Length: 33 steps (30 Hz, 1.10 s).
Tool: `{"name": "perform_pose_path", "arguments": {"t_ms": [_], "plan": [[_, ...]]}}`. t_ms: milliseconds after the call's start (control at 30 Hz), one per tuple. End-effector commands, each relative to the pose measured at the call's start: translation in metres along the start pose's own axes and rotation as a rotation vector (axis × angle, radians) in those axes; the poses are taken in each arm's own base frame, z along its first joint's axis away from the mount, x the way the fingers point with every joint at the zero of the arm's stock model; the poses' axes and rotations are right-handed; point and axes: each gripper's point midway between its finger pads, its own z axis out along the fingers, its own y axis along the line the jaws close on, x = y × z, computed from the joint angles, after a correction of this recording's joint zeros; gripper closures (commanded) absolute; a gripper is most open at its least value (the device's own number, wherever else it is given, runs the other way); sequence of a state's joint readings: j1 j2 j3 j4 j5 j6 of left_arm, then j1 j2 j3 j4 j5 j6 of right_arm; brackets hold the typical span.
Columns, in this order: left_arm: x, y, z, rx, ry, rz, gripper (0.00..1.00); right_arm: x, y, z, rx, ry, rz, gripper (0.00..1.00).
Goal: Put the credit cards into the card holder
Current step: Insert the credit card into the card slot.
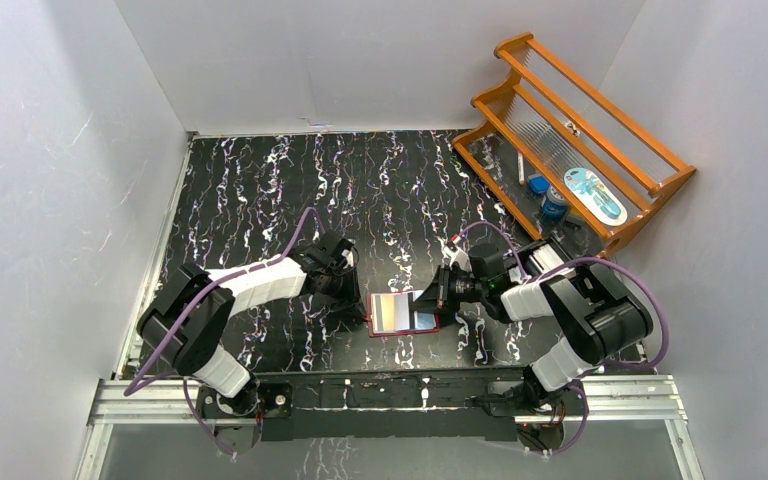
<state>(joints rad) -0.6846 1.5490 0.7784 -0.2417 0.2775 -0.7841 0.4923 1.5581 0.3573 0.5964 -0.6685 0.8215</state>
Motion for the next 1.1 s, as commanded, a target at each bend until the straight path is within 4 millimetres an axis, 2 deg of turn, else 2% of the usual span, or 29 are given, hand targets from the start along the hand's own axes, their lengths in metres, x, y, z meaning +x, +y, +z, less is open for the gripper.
{"name": "perform_pose_path", "arguments": {"t_ms": [0,100,467,600,733,867,1067], "plan": [[0.003,-0.002,-0.004,0.006,0.016,0.006,0.99,-0.003,0.0,0.004,-0.008,-0.006,-0.056,0.98],[0.003,-0.002,-0.004,0.008,0.02,0.003,0.98,-0.001,-0.002,0.008,-0.011,0.013,-0.028,0.94],[0.001,-0.007,-0.004,0.019,0.02,0.004,0.98,0.007,0.003,0.031,0.004,0.076,-0.003,0.91],[0.002,-0.006,-0.004,0.017,0.023,-0.001,0.98,0.008,0.001,0.035,0.054,0.078,0.006,0.83],[0.003,-0.004,-0.004,0.012,0.022,-0.002,0.98,0.002,-0.013,0.025,0.2,0.045,0.008,0.68],[0.004,-0.003,-0.003,0.01,0.023,-0.005,0.98,-0.006,-0.013,0.012,0.286,0.012,-0.012,0.59],[0.003,-0.004,-0.004,0.014,0.018,-0.007,0.98,-0.009,-0.006,0.002,0.325,-0.002,-0.022,0.53]]}}
